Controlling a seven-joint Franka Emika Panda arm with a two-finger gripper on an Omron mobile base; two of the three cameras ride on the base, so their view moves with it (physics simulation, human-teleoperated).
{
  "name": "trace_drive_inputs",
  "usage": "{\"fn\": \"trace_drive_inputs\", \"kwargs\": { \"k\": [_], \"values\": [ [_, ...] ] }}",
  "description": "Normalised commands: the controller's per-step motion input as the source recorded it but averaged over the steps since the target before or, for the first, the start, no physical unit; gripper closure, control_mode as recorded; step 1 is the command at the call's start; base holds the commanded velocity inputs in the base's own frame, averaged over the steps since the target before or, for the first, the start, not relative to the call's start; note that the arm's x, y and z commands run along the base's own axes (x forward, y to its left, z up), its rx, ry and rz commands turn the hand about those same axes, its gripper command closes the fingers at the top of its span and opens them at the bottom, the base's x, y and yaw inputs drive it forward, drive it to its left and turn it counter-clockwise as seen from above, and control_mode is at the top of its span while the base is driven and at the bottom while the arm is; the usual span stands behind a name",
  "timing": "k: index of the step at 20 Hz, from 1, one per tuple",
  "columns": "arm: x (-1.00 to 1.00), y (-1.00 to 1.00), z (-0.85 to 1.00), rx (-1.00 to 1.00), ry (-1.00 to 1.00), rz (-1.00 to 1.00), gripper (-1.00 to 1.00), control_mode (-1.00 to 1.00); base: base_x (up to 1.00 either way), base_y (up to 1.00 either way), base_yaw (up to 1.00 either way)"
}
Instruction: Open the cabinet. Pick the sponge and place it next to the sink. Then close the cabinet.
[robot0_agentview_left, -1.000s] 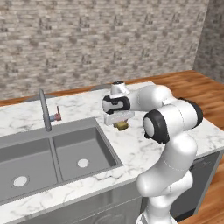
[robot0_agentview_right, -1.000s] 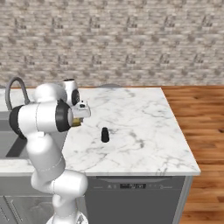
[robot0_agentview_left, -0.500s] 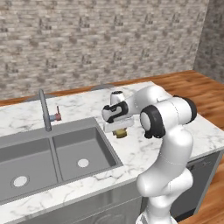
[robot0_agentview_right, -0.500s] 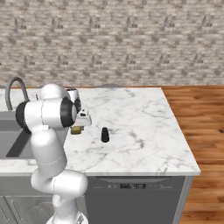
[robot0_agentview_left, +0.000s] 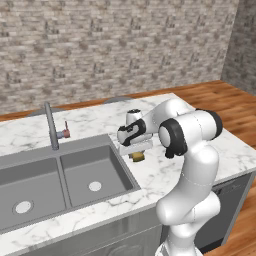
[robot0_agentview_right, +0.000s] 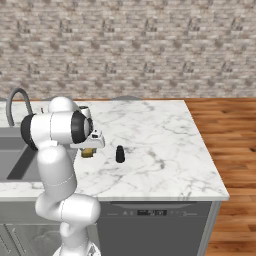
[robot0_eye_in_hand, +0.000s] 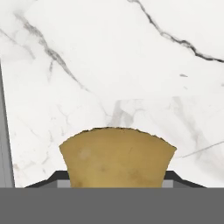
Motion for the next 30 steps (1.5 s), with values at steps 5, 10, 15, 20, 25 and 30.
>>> {"fn": "trace_drive_inputs", "kwargs": {
  "k": [5,10,15,20,25,30],
  "values": [
    [0.0,0.0,0.0,0.0,0.0,-0.01,1.0,-1.0,0.0,0.0,0.0],
    [0.0,0.0,0.0,0.0,0.0,0.0,-1.0,-1.0,0.0,0.0,0.0],
    [0.0,0.0,0.0,0.0,0.0,0.0,-1.0,-1.0,0.0,0.0,0.0],
    [0.0,0.0,0.0,0.0,0.0,0.0,-1.0,-1.0,0.0,0.0,0.0],
    [0.0,-0.09,0.19,0.0,-0.01,0.0,-1.0,-1.0,0.0,0.0,0.0],
    [-0.24,-0.16,0.72,0.0,-0.03,-0.04,-1.0,-1.0,0.0,0.0,0.0]
  ]
}}
